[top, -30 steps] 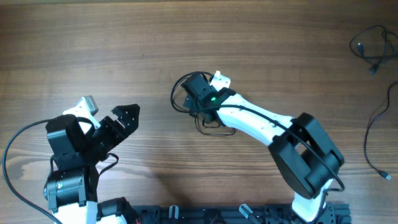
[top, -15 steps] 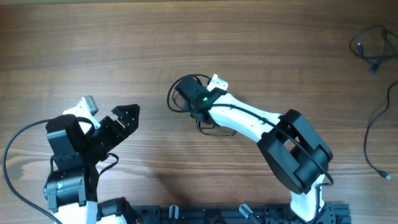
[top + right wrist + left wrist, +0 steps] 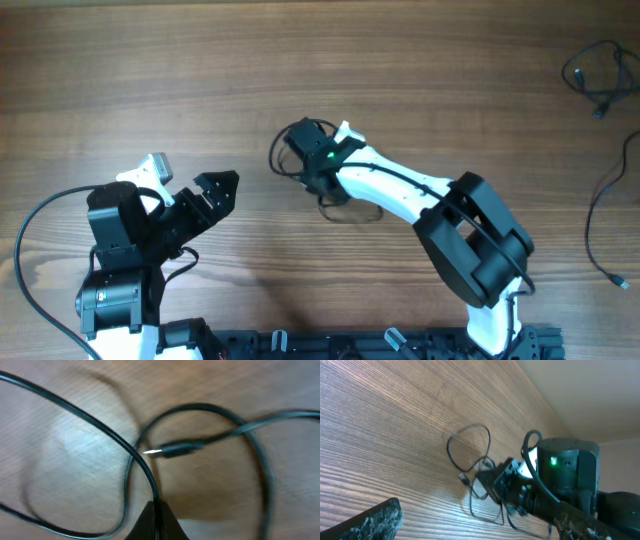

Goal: Untangle cables
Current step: 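Grasp a black cable strand in the center with the right gripper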

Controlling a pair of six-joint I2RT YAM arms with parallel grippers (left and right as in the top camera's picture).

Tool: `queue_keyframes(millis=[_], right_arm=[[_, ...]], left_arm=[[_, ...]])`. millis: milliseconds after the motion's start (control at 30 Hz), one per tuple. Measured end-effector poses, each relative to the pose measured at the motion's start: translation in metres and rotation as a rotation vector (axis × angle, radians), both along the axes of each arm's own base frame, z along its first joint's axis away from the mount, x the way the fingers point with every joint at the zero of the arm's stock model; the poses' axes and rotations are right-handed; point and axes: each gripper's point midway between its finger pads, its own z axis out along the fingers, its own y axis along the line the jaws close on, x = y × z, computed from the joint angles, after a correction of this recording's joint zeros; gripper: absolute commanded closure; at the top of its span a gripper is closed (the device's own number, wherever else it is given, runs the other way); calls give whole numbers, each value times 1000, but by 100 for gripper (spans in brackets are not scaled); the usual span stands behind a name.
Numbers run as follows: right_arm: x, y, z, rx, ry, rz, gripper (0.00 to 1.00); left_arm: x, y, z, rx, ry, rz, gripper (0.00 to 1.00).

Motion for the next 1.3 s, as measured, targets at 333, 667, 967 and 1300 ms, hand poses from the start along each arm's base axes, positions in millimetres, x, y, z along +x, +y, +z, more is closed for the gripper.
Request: queue_keyframes(millis=[333, 667, 967, 1300], right_arm=[[-42, -40, 20, -83, 139, 2, 0], [-80, -78, 21, -218, 278, -171, 1], [-52, -47, 6, -41, 152, -313, 0], [-70, -37, -1, 33, 154, -418, 0]], left_arm=[[0, 0, 0, 0, 0, 0, 0], [0, 0, 0, 0, 0, 0, 0], [0, 0, 0, 0, 0, 0, 0], [0, 0, 0, 0, 0, 0, 0]])
